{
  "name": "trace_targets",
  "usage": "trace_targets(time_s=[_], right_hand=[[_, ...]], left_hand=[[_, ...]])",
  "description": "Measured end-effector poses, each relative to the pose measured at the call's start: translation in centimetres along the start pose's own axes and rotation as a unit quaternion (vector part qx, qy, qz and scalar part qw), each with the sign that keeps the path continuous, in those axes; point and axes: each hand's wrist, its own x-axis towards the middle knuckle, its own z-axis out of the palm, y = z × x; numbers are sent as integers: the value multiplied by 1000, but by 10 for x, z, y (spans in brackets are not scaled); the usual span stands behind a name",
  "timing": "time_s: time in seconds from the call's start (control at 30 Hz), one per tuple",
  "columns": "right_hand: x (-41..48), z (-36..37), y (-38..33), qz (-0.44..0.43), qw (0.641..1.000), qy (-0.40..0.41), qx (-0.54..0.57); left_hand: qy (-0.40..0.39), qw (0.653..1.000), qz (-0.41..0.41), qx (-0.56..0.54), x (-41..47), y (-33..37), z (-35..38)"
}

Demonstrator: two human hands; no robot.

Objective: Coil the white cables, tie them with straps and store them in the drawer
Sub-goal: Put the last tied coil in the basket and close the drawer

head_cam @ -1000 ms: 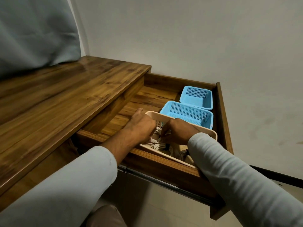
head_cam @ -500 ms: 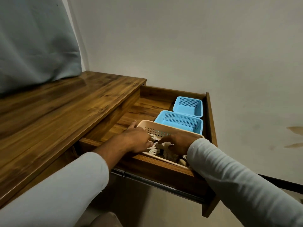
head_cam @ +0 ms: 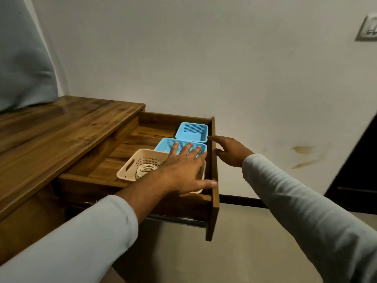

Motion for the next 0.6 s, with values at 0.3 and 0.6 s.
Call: trace_targets(time_s=[0.3, 0.6], right_hand=[[-32, 30, 45, 58, 993, -89, -45], [-28, 50, 42, 49, 992, -107, -54]], left_hand=[[-34, 998, 45, 7, 7, 53, 33], [-19, 998, 59, 0, 6, 43, 49]])
